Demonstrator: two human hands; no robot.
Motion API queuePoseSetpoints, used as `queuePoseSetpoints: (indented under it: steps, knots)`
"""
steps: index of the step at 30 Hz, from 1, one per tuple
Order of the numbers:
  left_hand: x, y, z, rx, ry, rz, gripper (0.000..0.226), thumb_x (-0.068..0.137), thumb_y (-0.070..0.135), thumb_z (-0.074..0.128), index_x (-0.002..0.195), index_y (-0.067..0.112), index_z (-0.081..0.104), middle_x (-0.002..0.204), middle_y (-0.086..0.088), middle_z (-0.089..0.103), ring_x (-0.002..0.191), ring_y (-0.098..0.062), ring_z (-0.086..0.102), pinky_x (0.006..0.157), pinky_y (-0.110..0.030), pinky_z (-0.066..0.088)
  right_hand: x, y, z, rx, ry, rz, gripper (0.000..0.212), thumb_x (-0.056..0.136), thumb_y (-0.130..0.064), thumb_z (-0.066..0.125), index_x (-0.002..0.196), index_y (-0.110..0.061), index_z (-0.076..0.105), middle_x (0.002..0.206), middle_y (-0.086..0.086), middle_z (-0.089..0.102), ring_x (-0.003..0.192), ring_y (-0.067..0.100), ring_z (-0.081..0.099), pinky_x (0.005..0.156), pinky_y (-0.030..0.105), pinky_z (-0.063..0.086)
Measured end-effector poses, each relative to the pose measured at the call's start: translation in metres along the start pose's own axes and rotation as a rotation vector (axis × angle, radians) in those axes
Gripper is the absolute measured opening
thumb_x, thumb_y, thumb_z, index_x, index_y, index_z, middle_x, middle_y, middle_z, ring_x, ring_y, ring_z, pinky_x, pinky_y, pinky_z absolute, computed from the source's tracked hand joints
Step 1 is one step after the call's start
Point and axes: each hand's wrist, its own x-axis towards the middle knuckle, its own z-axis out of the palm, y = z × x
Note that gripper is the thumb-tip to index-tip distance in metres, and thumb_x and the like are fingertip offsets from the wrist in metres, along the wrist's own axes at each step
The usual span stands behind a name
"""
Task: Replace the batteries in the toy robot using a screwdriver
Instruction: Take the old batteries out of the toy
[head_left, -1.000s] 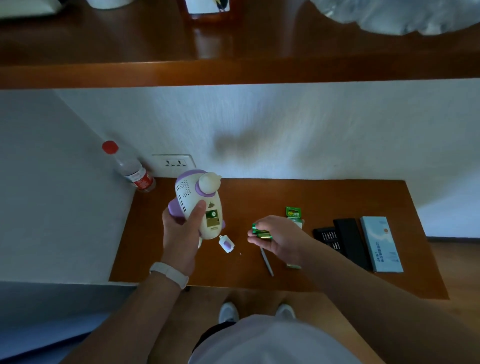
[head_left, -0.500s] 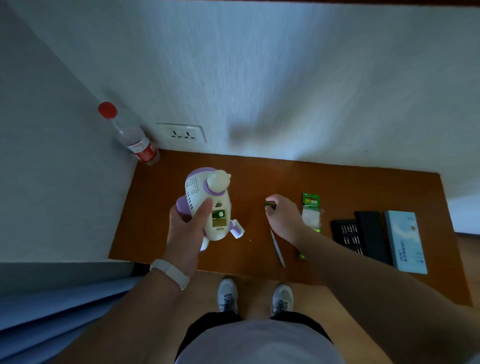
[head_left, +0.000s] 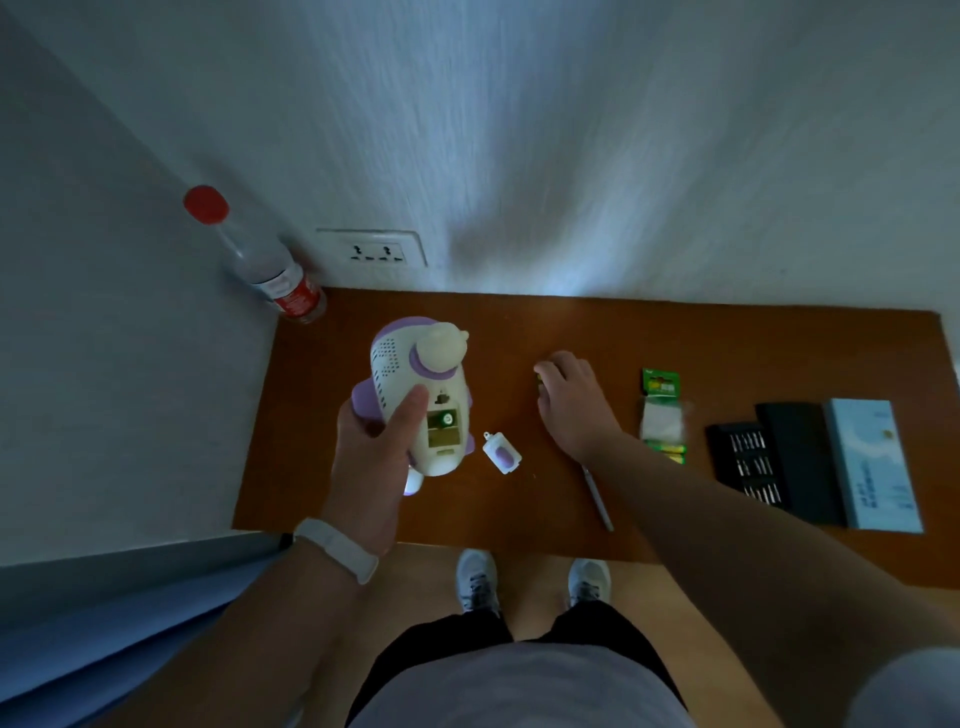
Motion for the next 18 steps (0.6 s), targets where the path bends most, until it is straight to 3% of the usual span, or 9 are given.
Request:
queuePoseSetpoints:
  steps: [8,18]
  knots:
    - [0.005,-0.007,0.006,-0.017,-0.092,-0.008,0.083,0.076,0.048,0.085,0.141,0.013,0.047,0.132,-0.022,0.062,0.118,-0.045,0.061,0.096,-0.072,0.045,-0.012,0.004,-0.001,-0.047,-0.012,0.002,0.044,0.096,-0.025,0.051,0.138,-0.011,0.049,0.142,0.011,0.047,0.129,0.031,0.042,0.105,0.046,0.04]
    - [-0.004,0.003,0.019,-0.021,-0.122,-0.007,0.08,0.078,0.047,0.084,0.141,0.014,0.047,0.132,-0.023,0.062,0.117,-0.047,0.061,0.094,-0.072,0.046,-0.028,0.002,-0.015,0.045,-0.09,0.041,0.055,0.098,-0.033,0.051,0.149,-0.016,0.035,0.156,0.007,0.029,0.141,0.028,0.028,0.114,0.041,0.03]
